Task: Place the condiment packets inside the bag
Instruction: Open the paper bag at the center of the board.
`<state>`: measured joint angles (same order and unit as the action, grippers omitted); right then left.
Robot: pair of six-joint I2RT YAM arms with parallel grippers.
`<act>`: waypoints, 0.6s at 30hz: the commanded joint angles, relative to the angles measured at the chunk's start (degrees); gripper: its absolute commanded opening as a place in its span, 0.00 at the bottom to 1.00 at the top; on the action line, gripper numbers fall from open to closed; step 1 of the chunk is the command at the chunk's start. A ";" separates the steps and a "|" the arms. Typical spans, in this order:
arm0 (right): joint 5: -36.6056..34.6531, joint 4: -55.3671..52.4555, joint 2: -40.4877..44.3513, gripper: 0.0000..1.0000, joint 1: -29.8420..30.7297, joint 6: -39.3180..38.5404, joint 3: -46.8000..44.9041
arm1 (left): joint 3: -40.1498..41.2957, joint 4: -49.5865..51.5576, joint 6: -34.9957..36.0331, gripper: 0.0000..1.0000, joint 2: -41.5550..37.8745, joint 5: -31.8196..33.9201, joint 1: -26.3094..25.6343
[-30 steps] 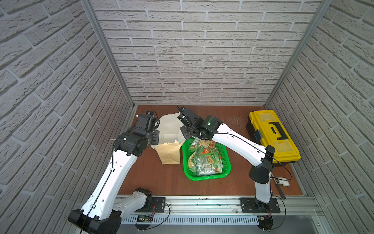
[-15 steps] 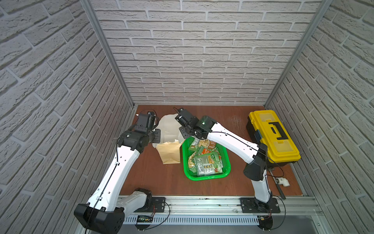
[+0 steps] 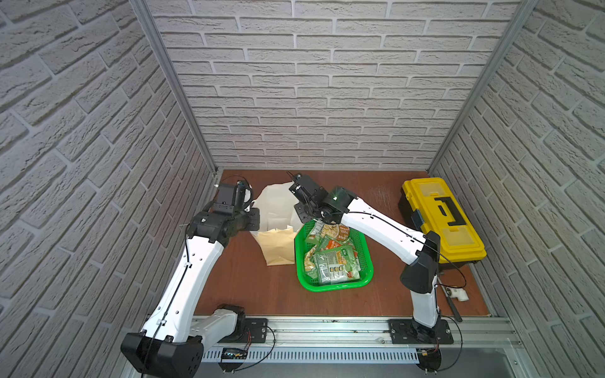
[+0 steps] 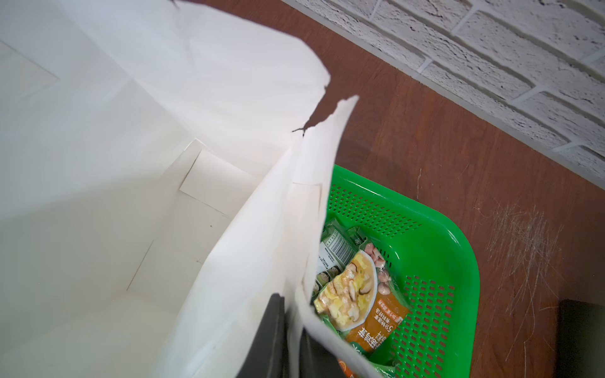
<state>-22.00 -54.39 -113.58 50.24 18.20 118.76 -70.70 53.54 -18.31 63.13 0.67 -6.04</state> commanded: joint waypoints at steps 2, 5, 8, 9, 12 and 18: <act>1.95 2.75 4.48 0.17 -0.76 -0.88 -1.62 | 0.07 -0.36 -0.24 0.17 -1.13 -2.95 1.44; 4.08 4.45 5.71 0.18 -0.93 -0.88 -2.65 | -0.31 -0.44 -0.33 0.18 -1.25 -4.79 1.94; 6.04 5.89 7.10 0.20 -1.10 -0.79 -3.62 | -0.71 -0.46 -0.50 0.18 -1.58 -6.16 2.33; 6.99 6.51 7.78 0.21 -1.26 -0.69 -4.06 | -0.81 -0.37 -0.57 0.18 -1.61 -6.29 2.33; 10.48 9.12 10.66 0.25 -1.87 -0.04 -6.39 | -1.09 -0.45 -0.55 0.18 -1.61 -6.60 2.43; 17.71 16.45 19.26 0.38 -3.59 1.65 -13.77 | -0.90 -0.78 -0.68 0.18 -1.72 -7.49 2.53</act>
<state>-8.51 -44.29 -99.94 47.64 18.85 107.13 -70.72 53.58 -18.50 62.46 -5.80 -4.01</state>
